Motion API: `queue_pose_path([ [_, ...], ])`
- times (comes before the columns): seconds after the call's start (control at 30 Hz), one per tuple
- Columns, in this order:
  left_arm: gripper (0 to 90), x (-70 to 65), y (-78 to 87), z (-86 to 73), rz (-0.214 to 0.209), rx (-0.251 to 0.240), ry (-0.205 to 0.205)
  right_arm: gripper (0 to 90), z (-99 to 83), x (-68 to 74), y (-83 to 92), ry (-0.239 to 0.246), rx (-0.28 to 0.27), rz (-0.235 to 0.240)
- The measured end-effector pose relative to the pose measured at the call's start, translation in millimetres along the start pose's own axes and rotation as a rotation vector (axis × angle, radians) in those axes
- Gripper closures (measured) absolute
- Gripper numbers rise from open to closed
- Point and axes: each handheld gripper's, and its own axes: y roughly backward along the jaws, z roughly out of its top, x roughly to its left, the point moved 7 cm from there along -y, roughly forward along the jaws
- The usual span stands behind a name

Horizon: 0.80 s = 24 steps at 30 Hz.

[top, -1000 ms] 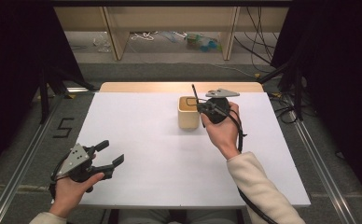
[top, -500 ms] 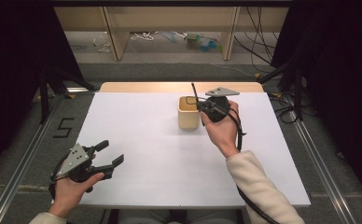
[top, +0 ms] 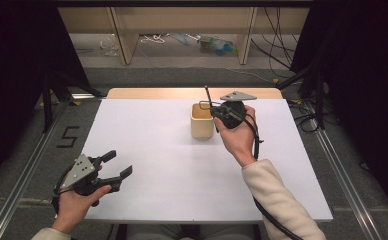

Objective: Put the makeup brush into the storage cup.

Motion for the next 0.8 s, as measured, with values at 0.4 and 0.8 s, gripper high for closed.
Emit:
queue_pose_path([
  [0.4,20.8,-0.3,-0.1,-0.4,0.000,0.002,0.001,84.2,3.7,-1.5,-2.1,0.018,-0.025,-0.009],
  [0.8,20.8,-0.3,0.0,-0.4,-0.001,0.002,0.000,84.2,7.9,-0.8,-4.5,0.022,-0.043,-0.013],
])
